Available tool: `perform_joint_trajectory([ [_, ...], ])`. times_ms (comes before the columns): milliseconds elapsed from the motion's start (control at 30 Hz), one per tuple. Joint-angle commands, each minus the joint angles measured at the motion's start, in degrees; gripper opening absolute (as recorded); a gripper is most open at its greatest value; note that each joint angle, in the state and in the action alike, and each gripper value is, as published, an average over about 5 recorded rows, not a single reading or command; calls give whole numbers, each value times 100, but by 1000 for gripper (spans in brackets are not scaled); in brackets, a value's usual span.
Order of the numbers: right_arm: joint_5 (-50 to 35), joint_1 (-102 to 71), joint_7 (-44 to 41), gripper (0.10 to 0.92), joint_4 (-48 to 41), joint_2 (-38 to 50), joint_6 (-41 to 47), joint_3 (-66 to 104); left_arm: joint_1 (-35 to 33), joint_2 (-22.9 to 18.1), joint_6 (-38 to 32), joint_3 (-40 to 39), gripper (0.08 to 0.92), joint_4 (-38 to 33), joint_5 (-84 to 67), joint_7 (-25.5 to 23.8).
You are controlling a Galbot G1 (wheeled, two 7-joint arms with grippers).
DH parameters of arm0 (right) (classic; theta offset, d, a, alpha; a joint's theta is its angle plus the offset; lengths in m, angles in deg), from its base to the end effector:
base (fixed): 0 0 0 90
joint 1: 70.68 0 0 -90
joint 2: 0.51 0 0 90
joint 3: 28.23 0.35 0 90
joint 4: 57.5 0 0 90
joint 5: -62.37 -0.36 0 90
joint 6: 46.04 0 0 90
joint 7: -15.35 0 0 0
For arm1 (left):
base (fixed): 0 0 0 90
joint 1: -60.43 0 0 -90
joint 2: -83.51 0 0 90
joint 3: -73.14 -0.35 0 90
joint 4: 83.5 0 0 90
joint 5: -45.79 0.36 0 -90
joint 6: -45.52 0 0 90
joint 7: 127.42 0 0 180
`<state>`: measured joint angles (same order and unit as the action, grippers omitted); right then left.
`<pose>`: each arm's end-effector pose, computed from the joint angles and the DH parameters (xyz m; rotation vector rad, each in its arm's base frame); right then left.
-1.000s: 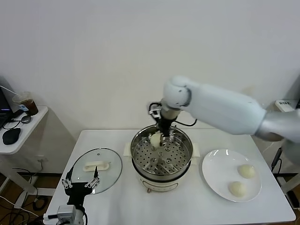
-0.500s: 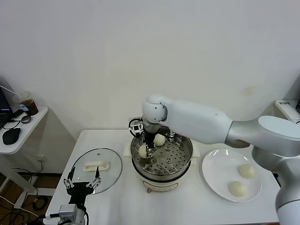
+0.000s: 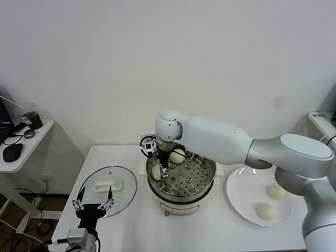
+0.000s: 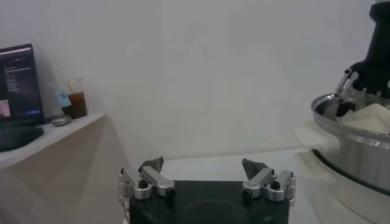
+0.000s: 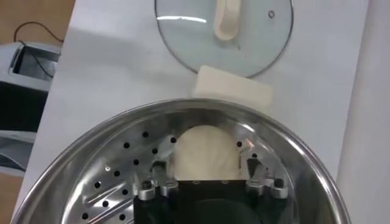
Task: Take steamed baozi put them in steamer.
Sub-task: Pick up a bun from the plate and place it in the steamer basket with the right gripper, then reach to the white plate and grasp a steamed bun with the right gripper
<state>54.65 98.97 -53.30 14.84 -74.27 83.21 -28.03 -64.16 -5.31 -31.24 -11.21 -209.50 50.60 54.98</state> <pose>0.5283 0.2009 -0.0953 1.4849 -1.2735 1.3837 0.1604 0.0315 -0.2780 0.1901 -2.9224 -0.2255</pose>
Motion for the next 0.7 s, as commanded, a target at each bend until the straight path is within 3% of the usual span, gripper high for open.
perform_joint_trajectory([
  [33, -228, 491, -131, 822, 882, 1313, -287, 139, -2, 11, 0, 11, 823, 1, 2, -2],
  [367, 2, 455, -996, 823, 1677, 4088, -1822, 1158, 35, -8, -4, 41, 823, 70, -58, -118],
  [700, 1331, -2047, -1315, 823, 2098, 5786, -2441, 3115, -45, 16, -20, 87, 823, -18, -135, -223],
])
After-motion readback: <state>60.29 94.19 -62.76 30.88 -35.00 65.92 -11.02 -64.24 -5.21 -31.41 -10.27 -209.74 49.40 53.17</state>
